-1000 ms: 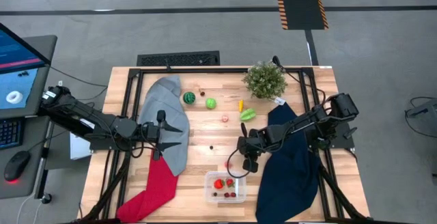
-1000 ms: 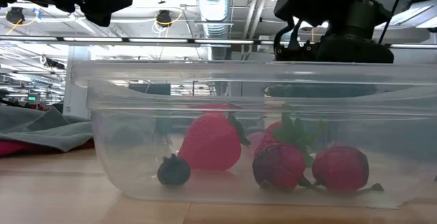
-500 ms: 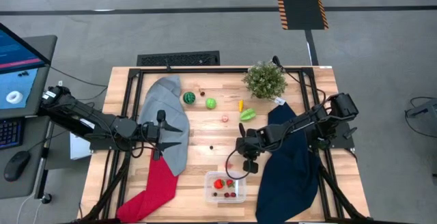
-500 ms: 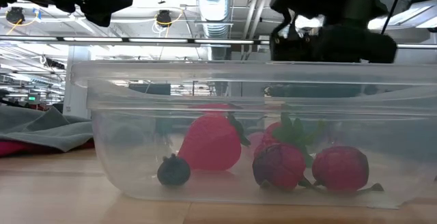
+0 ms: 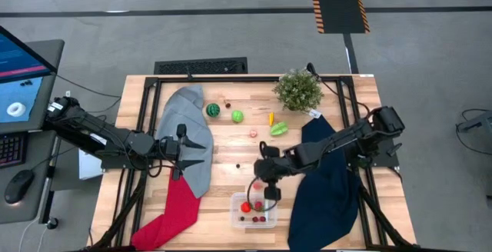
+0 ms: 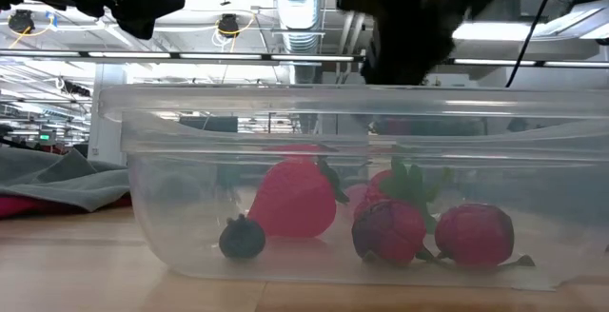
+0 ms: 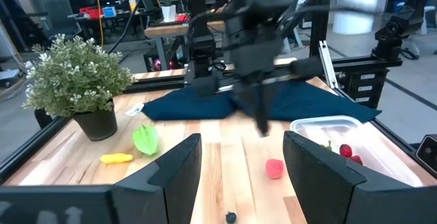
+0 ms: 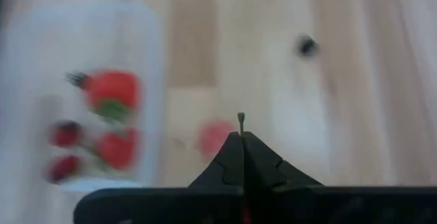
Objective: Pick and placing Produce into tupperware
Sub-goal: Put the cherry into the transparent bin, then put the starfruit into the transparent bin
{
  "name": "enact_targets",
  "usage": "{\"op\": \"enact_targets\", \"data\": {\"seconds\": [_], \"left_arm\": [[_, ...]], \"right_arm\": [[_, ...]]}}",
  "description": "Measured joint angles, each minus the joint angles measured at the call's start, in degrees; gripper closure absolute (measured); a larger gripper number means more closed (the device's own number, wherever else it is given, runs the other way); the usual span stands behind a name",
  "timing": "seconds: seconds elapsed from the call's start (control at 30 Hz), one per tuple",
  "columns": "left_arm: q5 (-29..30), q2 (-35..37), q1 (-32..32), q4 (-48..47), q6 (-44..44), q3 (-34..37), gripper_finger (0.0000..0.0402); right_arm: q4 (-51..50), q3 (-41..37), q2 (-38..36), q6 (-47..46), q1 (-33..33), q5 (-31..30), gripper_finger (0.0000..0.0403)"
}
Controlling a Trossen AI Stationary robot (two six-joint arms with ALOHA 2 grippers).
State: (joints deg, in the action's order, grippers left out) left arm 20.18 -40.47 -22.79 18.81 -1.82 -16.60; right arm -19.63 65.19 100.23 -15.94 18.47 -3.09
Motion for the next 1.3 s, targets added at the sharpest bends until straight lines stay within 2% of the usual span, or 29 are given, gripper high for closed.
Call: {"op": "enact_targets", "data": {"seconds": [0.27,0.47,0.7,0.87,1.1,1.3], "left_arm": [[-0.3,0.0,0.0,0.0,1.4,0.0,0.0203],[-0.2,0.0,0.0,-0.6,3.1,0.0,0.0203],[1.1,0.0,0.0,-8.2,6.5,0.0,0.0203],[1.1,-0.1,0.0,-9.0,8.9,0.0,0.0203],[1.5,-0.1,0.0,-8.5,9.6,0.0,0.0203],[4.7,-0.1,0.0,-6.8,9.7,0.0,0.0203]], "right_arm": [[8.4,1.8,0.0,-0.9,6.0,0.0,0.039],[15.5,2.0,3.5,-2.9,9.3,-1.9,0.039],[15.9,1.9,7.9,-7.3,10.3,-7.3,0.0382],[16.5,1.9,7.9,-9.0,10.0,-9.0,0.0342],[16.3,1.9,7.9,-8.1,8.6,-9.8,0.0254],[9.9,1.9,4.7,-3.5,6.1,-9.2,0.0205]]}}
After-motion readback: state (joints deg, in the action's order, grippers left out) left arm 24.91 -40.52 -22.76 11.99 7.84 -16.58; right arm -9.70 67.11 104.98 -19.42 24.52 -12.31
